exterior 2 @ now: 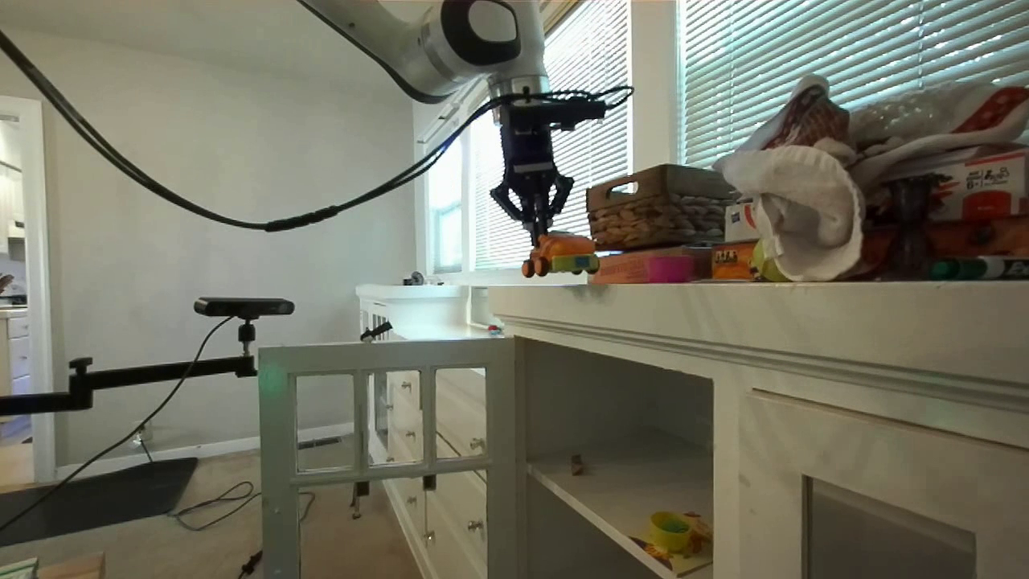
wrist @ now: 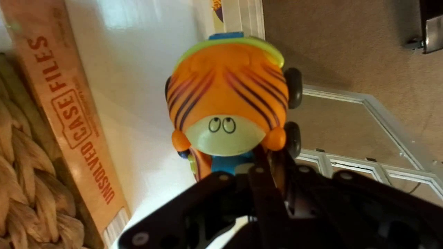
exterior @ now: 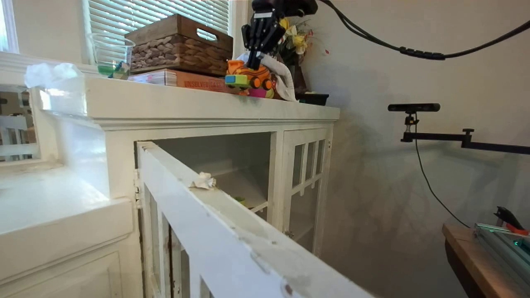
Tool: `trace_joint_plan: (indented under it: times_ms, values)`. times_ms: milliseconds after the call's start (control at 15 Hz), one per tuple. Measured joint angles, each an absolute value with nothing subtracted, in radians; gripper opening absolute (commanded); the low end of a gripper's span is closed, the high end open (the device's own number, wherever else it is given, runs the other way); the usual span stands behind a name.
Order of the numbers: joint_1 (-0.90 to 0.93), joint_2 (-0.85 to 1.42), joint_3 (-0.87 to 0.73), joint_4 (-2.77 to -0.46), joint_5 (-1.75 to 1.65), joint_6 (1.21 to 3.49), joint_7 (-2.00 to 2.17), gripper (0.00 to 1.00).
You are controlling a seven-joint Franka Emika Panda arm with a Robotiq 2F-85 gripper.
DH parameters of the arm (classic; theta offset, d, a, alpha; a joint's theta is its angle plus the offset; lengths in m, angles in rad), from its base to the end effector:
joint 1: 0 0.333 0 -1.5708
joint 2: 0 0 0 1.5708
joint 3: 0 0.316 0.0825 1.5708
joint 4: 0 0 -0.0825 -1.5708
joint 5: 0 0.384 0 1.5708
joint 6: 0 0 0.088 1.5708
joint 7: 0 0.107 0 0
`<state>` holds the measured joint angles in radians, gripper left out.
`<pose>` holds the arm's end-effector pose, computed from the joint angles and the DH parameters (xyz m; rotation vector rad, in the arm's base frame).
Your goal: Put the toy car in the cabinet
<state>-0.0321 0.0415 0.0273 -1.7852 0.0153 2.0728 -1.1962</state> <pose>0.5993 -0.0023 0.5456 2.4870 1.6751 0.3191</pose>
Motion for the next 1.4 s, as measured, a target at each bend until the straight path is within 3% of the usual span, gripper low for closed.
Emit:
trace_joint_plan:
  times_ms: [533, 1400]
  values:
    - [0.004, -0.075, 0.027, -2.042, 0.041, 2.132, -1.196, 0.03]
    - [0.015, -0.007, 0.022, -2.355, 0.091, 2.545, -1.196, 0.03]
